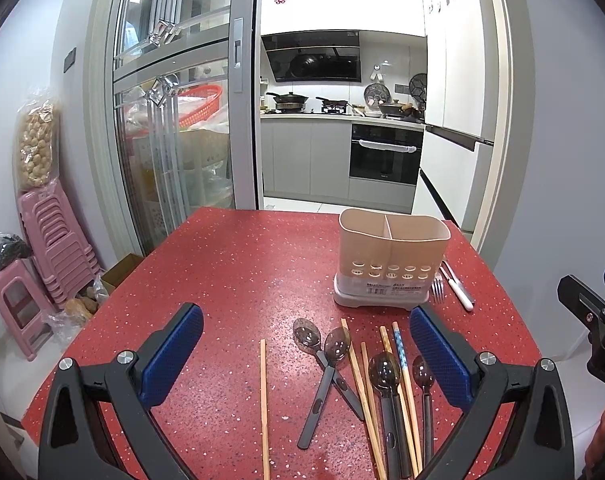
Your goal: Organize utensils
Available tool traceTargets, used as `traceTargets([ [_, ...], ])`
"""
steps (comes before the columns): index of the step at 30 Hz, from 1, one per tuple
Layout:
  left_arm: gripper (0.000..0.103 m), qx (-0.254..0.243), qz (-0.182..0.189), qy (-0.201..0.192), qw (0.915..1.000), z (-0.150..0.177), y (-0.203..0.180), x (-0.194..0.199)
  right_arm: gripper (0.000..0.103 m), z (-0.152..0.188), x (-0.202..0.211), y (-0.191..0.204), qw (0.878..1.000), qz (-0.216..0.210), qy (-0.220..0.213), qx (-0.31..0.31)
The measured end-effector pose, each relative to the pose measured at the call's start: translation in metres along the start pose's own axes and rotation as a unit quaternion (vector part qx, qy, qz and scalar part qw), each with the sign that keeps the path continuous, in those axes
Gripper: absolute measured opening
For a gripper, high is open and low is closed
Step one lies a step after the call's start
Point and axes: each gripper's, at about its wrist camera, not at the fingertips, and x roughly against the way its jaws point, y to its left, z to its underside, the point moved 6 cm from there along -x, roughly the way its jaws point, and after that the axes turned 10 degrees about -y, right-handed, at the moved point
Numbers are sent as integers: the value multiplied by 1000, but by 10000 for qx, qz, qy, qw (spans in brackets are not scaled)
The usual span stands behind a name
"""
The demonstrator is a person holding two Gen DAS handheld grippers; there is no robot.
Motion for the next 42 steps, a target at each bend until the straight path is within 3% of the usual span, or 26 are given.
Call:
traceTargets([
  [42,103,-58,-23,42,10000,3,2,-5,103,9,-14,-3,9998,21,183,-64],
])
